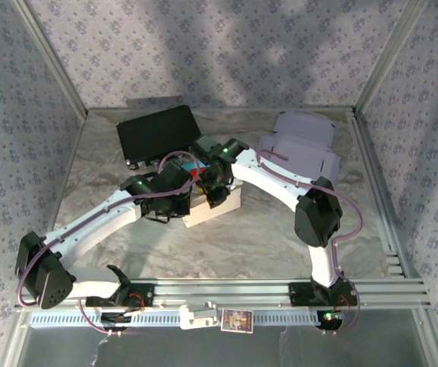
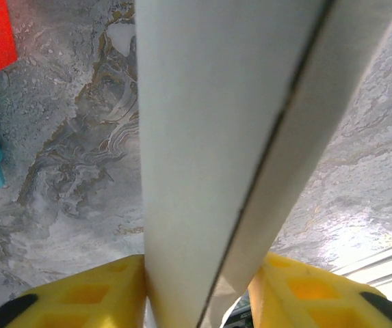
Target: Fold the paper box
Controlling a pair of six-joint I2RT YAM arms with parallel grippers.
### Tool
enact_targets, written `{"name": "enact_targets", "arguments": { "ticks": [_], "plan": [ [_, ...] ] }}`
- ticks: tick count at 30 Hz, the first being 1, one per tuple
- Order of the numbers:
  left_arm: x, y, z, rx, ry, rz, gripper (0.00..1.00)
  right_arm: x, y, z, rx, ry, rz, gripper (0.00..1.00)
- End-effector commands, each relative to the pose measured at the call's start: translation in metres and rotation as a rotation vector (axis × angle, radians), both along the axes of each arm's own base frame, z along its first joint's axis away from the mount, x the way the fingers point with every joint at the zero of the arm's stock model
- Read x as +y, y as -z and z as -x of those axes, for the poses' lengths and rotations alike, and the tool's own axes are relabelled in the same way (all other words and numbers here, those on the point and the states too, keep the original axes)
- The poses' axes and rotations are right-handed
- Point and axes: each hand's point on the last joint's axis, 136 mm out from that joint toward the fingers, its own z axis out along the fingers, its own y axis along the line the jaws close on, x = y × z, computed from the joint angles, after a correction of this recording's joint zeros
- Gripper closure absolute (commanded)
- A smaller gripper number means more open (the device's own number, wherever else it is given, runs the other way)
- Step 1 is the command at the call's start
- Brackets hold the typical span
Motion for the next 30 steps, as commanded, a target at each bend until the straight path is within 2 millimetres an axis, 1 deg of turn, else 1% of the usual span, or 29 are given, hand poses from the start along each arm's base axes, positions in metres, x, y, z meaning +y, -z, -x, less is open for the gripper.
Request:
{"name": "enact_targets", "arguments": {
  "ticks": [1,4,7,11,13,15,19,22,24,28,30],
  "plan": [
    [0.028,0.028,0.025,0.127,0.010,-0.157,1.00,-0.018,0.012,0.001,0.009,0.000,0.070,0.48],
    [0.028,0.032,0.026,0.132,0.011,-0.158,1.00,-0.018,0.000,-0.007,-0.046,-0.003,0.025,0.40],
    [0.026,0.033,0.025,0.132,0.011,-0.153,1.00,-0.017,-0.016,-0.016,-0.115,-0.022,-0.031,0.35],
    [0.024,0.032,0.023,0.126,0.010,-0.148,1.00,-0.023,-0.039,-0.020,-0.185,-0.050,-0.079,0.31],
    [0.024,0.032,0.023,0.129,0.010,-0.149,1.00,-0.025,-0.044,-0.017,-0.204,-0.051,-0.113,0.30],
    [0.023,0.032,0.023,0.129,0.010,-0.145,1.00,-0.023,-0.041,-0.011,-0.196,-0.057,-0.148,0.30],
    [0.022,0.033,0.022,0.131,0.008,-0.141,1.00,-0.017,-0.022,0.003,-0.138,-0.074,-0.178,0.33],
    [0.021,0.033,0.022,0.130,0.009,-0.142,1.00,-0.016,-0.018,0.008,-0.122,-0.085,-0.182,0.39],
    [0.020,0.032,0.021,0.127,0.009,-0.138,1.00,-0.017,-0.019,0.010,-0.124,-0.091,-0.173,0.44],
    [0.020,0.032,0.021,0.124,0.012,-0.139,1.00,-0.020,-0.010,0.014,-0.102,-0.096,-0.154,0.50],
    [0.019,0.031,0.020,0.122,0.013,-0.135,1.00,-0.020,-0.006,0.015,-0.091,-0.094,-0.147,0.55]
  ]
}}
